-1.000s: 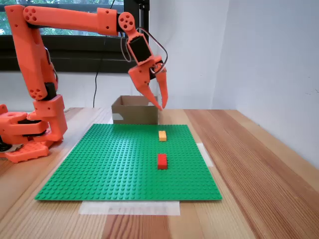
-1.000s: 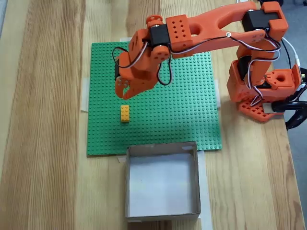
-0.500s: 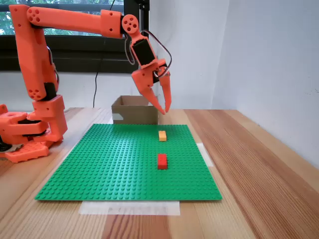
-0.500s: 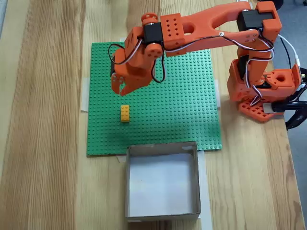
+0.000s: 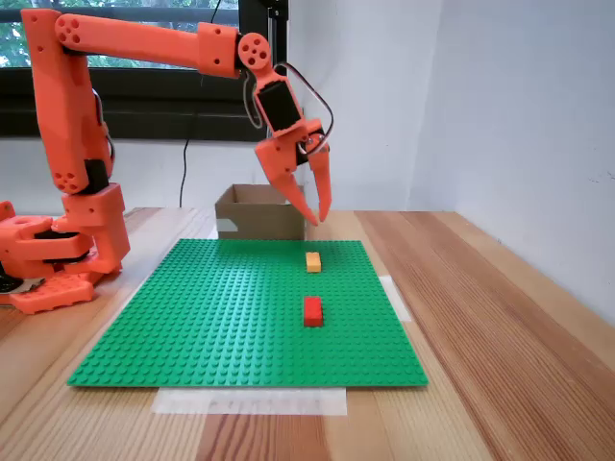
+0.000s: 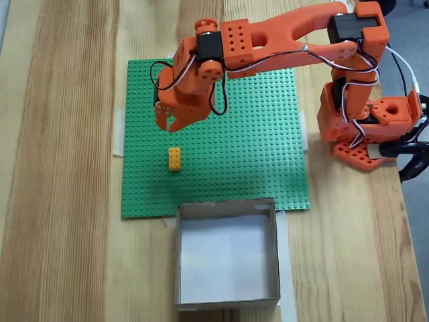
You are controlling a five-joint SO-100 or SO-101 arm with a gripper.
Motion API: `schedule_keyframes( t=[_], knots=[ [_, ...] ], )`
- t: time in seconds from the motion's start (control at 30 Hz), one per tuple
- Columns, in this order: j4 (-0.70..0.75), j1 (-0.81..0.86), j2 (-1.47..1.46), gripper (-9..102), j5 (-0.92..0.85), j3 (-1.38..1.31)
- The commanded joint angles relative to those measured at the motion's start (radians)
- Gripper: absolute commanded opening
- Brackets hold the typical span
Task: Pick the yellow lego block and put it in the box.
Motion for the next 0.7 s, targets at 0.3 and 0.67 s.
schedule_keyframes(
  t=[0.3,0.67],
  knots=[
    [0.029,-0.02,-0.078,7,0.003,-0.081],
    [0.081,-0.037,-0.117,11,0.0,-0.084]
  ],
)
